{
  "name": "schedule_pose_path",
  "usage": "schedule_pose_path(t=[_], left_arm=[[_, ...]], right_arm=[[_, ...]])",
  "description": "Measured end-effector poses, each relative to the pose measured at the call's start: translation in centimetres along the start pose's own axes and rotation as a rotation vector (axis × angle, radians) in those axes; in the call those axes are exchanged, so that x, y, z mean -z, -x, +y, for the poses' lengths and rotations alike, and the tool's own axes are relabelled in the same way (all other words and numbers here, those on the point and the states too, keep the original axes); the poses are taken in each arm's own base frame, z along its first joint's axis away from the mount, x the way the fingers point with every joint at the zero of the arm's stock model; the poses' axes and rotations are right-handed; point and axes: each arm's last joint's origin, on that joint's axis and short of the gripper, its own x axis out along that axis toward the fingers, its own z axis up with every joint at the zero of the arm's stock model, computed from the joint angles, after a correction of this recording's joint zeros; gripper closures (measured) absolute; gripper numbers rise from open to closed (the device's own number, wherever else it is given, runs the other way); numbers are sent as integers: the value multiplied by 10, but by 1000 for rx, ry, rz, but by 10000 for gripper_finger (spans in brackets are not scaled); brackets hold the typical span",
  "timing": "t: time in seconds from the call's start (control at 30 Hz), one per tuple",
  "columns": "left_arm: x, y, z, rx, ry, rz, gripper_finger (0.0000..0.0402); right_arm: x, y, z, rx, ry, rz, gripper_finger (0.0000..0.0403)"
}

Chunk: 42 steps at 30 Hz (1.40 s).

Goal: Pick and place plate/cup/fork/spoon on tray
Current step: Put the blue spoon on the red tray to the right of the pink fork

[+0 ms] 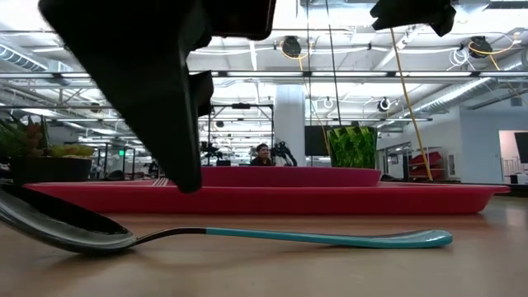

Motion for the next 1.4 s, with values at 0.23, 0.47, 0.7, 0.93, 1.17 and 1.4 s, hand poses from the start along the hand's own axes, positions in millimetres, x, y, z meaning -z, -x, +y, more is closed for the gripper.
schedule_pose_path(t=[0.23, 0.47, 0.7, 0.93, 1.17, 1.4], left_arm=[[-11, 16, -7, -35, -41, 17, 287], [-17, 24, -4, -51, -30, 36, 287], [-24, 13, 0, -44, -13, 72, 287], [-29, 8, -4, -75, -72, 125, 287], [-26, 5, -2, -92, -77, 139, 287], [-19, -11, -9, -68, -81, 166, 287]], right_arm=[[0, 0, 0, 0, 0, 0, 297], [0, 0, 0, -1, -2, 0, 297], [0, 0, 0, -2, 0, 1, 297], [0, 0, 0, -4, -1, 0, 297], [0, 0, 2, -30, -7, 11, 297], [0, 0, 2, -29, -6, 12, 297]])
